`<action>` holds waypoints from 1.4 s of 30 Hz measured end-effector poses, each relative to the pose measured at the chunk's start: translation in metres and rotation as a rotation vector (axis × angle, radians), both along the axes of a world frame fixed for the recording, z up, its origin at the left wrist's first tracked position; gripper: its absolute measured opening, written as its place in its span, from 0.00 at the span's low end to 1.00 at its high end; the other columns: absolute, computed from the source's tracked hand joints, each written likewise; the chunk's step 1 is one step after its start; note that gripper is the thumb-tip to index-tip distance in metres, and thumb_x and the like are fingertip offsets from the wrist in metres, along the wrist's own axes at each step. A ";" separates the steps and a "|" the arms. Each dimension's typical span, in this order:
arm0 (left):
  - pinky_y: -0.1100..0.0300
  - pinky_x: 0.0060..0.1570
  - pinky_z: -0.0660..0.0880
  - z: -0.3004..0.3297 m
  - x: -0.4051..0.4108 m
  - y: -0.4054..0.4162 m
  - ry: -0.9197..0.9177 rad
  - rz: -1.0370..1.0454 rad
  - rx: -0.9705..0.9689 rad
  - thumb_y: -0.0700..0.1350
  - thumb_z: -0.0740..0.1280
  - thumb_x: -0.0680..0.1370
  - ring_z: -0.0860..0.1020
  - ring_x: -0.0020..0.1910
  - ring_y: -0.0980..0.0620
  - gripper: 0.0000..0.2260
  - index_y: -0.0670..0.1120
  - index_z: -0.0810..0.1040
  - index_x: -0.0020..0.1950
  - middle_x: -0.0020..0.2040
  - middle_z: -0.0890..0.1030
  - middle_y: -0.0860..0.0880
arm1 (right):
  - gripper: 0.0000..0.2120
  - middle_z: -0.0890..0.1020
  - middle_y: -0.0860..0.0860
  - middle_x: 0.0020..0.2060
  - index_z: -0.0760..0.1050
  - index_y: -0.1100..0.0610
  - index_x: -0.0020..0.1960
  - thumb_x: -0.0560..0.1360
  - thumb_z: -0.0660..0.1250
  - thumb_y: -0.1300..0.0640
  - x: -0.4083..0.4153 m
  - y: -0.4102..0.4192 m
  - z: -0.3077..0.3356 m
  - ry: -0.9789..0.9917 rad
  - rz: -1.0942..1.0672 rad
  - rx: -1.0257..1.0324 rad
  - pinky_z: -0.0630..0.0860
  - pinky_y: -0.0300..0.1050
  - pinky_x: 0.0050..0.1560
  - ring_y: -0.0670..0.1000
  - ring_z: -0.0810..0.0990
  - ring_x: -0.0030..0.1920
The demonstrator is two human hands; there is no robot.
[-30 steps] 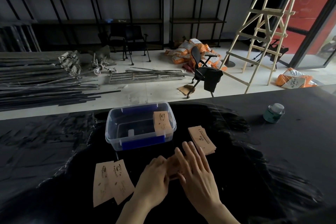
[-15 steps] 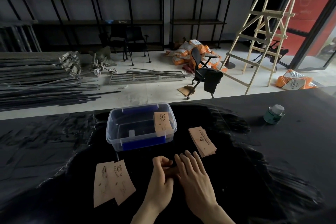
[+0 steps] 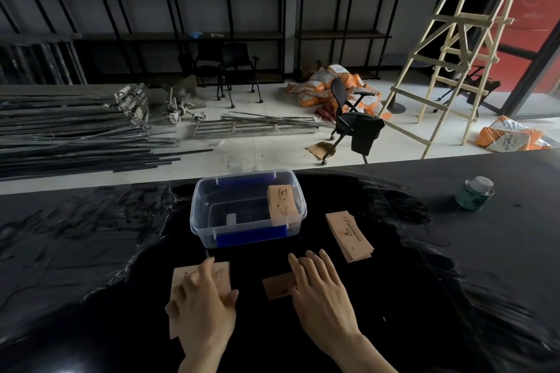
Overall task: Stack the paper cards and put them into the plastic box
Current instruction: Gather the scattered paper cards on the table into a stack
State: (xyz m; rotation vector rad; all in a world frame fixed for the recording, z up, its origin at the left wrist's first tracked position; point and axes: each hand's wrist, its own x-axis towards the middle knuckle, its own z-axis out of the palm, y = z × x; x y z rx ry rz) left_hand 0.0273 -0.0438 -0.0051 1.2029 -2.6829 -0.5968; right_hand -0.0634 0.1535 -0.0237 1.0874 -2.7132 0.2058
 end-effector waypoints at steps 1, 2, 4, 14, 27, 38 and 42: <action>0.43 0.66 0.72 0.001 -0.001 -0.002 0.051 -0.051 0.078 0.54 0.76 0.70 0.73 0.68 0.42 0.39 0.61 0.59 0.75 0.69 0.75 0.45 | 0.32 0.79 0.56 0.68 0.63 0.60 0.78 0.79 0.65 0.49 0.000 -0.002 0.001 0.002 -0.008 0.010 0.63 0.60 0.77 0.60 0.72 0.73; 0.43 0.63 0.76 0.001 -0.001 -0.004 0.108 -0.098 0.148 0.48 0.78 0.69 0.75 0.66 0.43 0.41 0.62 0.59 0.74 0.68 0.74 0.46 | 0.32 0.79 0.57 0.68 0.63 0.60 0.78 0.79 0.65 0.48 0.000 -0.003 0.003 0.006 -0.015 0.015 0.62 0.60 0.77 0.60 0.72 0.73; 0.43 0.57 0.81 0.003 0.000 -0.007 0.174 -0.145 0.202 0.42 0.80 0.66 0.77 0.64 0.44 0.45 0.64 0.60 0.74 0.69 0.72 0.47 | 0.33 0.79 0.57 0.68 0.64 0.60 0.78 0.78 0.67 0.47 -0.001 -0.004 0.003 0.008 -0.019 0.018 0.63 0.60 0.77 0.60 0.73 0.72; 0.59 0.47 0.84 0.037 -0.022 0.000 0.422 -0.380 0.277 0.33 0.77 0.71 0.82 0.46 0.60 0.26 0.59 0.77 0.61 0.54 0.79 0.58 | 0.33 0.75 0.57 0.73 0.60 0.59 0.79 0.79 0.64 0.47 0.000 -0.003 -0.001 -0.005 -0.013 -0.003 0.54 0.54 0.79 0.58 0.69 0.75; 0.63 0.58 0.76 0.021 -0.049 0.034 0.628 -0.279 0.501 0.31 0.68 0.76 0.79 0.56 0.54 0.15 0.49 0.76 0.55 0.53 0.80 0.51 | 0.32 0.79 0.55 0.68 0.68 0.59 0.76 0.75 0.70 0.49 -0.003 -0.007 0.003 -0.025 -0.053 -0.029 0.58 0.55 0.80 0.58 0.71 0.74; 0.61 0.61 0.77 0.013 -0.029 0.027 0.341 -0.460 0.516 0.43 0.64 0.81 0.79 0.59 0.59 0.12 0.59 0.74 0.59 0.60 0.79 0.57 | 0.34 0.80 0.53 0.65 0.64 0.55 0.76 0.75 0.71 0.46 -0.012 -0.012 -0.003 0.024 0.035 -0.007 0.56 0.59 0.79 0.58 0.74 0.71; 0.47 0.66 0.72 0.004 -0.006 -0.012 0.271 0.019 -0.102 0.48 0.72 0.75 0.75 0.66 0.45 0.20 0.51 0.75 0.66 0.64 0.79 0.47 | 0.27 0.81 0.53 0.62 0.69 0.56 0.75 0.79 0.59 0.45 -0.012 -0.018 -0.001 -0.009 0.040 -0.050 0.68 0.59 0.75 0.57 0.77 0.68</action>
